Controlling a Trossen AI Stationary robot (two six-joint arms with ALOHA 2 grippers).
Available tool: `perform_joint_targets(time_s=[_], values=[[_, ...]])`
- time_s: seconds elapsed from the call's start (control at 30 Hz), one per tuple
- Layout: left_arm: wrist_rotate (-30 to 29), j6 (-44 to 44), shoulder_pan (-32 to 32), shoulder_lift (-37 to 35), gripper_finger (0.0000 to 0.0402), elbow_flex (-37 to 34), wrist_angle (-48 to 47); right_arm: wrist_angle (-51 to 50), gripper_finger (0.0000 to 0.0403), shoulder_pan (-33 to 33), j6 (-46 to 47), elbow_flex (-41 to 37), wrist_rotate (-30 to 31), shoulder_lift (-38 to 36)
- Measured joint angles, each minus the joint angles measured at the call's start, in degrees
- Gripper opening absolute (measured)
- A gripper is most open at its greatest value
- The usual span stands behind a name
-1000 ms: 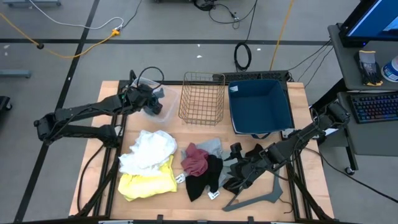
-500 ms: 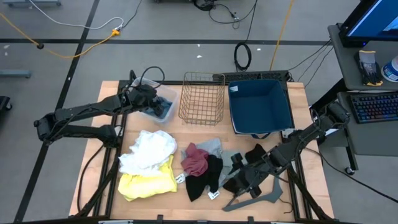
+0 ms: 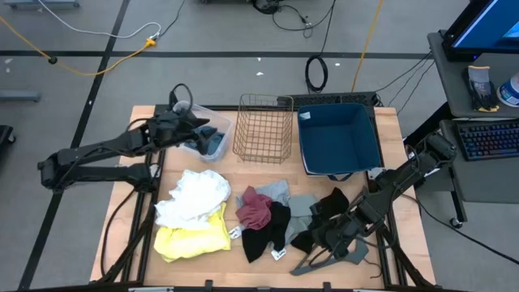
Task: Pick & Place Cloths
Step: Put the black sock into the transparent bin
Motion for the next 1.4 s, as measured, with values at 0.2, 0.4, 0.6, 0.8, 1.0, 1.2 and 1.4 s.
perform_joint_targets(time_s=[0.2, 0.4, 0.6, 0.8, 1.0, 1.2, 1.4], values=[[2.5, 1.1, -4.0, -4.7, 0.0225, 0.0, 0.1, 0.2, 0.0254, 0.0, 2.9, -4.0, 0.5, 0.0], [3.0, 2.3, -9.0, -7.4, 0.0225, 0.0, 0.2, 0.7, 0.0254, 0.0, 5.7, -8.3, 0.4, 0.0], [3.0, 3.9, -13.6, -7.7, 0.0225, 0.0, 2.0, 1.2, 0.0254, 0.0, 6.1, -11.1, 2.8, 0.0], [2.6, 5.2, -16.5, -7.5, 0.0225, 0.0, 3.7, 1.4, 0.0254, -0.1, 7.4, -13.2, 3.4, 0.0], [2.4, 5.2, -17.4, -7.5, 0.0225, 0.0, 3.9, 1.4, 0.0254, -0.1, 12.2, -16.3, 3.4, 0.0], [2.4, 5.1, -17.5, -7.5, 0.0225, 0.0, 3.9, 1.6, 0.0241, -0.1, 17.4, -18.9, 3.4, -0.1], [2.4, 4.9, -17.5, -7.5, 0.0225, 0.0, 3.9, 2.1, 0.0191, -0.1, 18.7, -19.5, 3.2, -0.2]])
